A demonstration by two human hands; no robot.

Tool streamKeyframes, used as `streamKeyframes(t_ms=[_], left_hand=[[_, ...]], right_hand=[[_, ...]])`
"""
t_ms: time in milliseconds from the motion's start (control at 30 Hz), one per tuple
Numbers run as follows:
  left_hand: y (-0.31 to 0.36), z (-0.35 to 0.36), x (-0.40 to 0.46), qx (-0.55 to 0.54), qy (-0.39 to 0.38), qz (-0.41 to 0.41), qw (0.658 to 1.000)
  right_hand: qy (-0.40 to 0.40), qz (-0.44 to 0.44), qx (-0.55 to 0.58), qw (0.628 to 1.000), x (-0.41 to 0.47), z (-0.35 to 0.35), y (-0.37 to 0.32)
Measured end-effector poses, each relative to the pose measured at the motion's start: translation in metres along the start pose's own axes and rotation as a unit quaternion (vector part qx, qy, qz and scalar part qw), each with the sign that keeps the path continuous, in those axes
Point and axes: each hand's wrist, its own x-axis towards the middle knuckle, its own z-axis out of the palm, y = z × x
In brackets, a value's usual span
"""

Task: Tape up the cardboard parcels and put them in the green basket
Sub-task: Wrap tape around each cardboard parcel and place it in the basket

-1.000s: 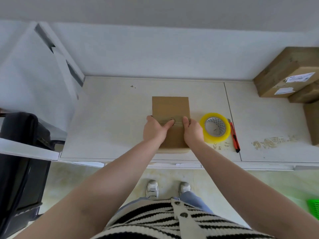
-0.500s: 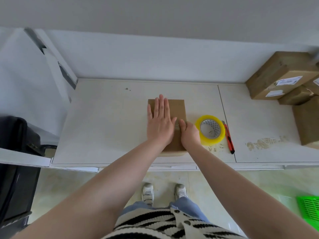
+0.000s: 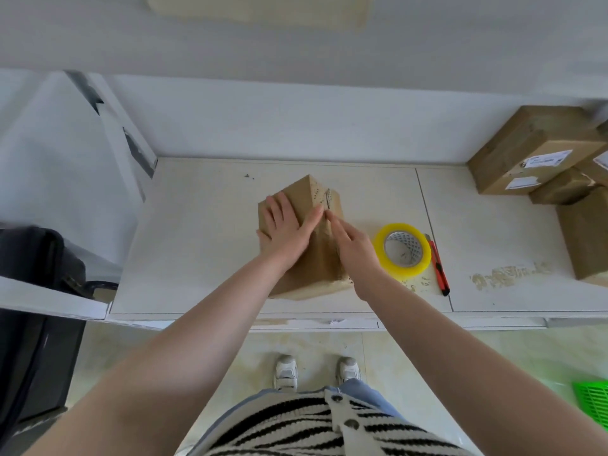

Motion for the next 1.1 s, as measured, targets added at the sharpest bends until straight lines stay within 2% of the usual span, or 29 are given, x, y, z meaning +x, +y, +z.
streamKeyframes(t_ms=[100, 167, 233, 367, 633, 733, 833, 933, 1000, 1100], left_hand=[[0.001, -0.010, -0.006, -0.147, -0.036, -0.040, 0.988], [-0.001, -0.013, -0.010, -0.275, -0.068, -0.092, 0.955], [-0.005, -0.010, -0.015, -0.351, -0.080, -0.131, 0.924], [-0.015, -0.002, -0.019, -0.355, -0.062, -0.121, 0.925], [-0.028, -0.015, -0.018, -0.400, -0.097, -0.103, 0.905], [-0.029, -0.015, -0.017, -0.406, -0.103, -0.103, 0.902], [-0.031, -0.018, -0.019, -0.403, -0.112, -0.098, 0.903], [-0.032, -0.022, -0.022, -0.456, -0.173, -0.104, 0.867], [-0.031, -0.020, -0.022, -0.489, -0.228, -0.097, 0.836], [-0.017, -0.003, -0.023, -0.501, -0.303, -0.083, 0.806]], right_hand=[[0.065, -0.074, -0.072, 0.993, -0.003, 0.002, -0.004], [0.088, -0.066, -0.100, 0.989, -0.002, 0.003, -0.004], [0.066, -0.020, -0.096, 0.993, 0.000, 0.006, -0.003], [-0.005, 0.052, -0.010, 0.999, 0.003, 0.016, 0.001], [0.032, -0.009, -0.073, 0.997, 0.006, 0.036, 0.002], [0.020, 0.007, -0.065, 0.998, 0.001, 0.035, -0.004], [0.005, 0.027, -0.010, 1.000, -0.008, 0.031, -0.010], [0.013, -0.018, 0.033, 0.999, -0.023, 0.001, -0.013], [0.048, -0.040, 0.040, 0.997, -0.034, -0.030, -0.013], [0.092, -0.009, 0.058, 0.994, -0.050, -0.079, -0.002]])
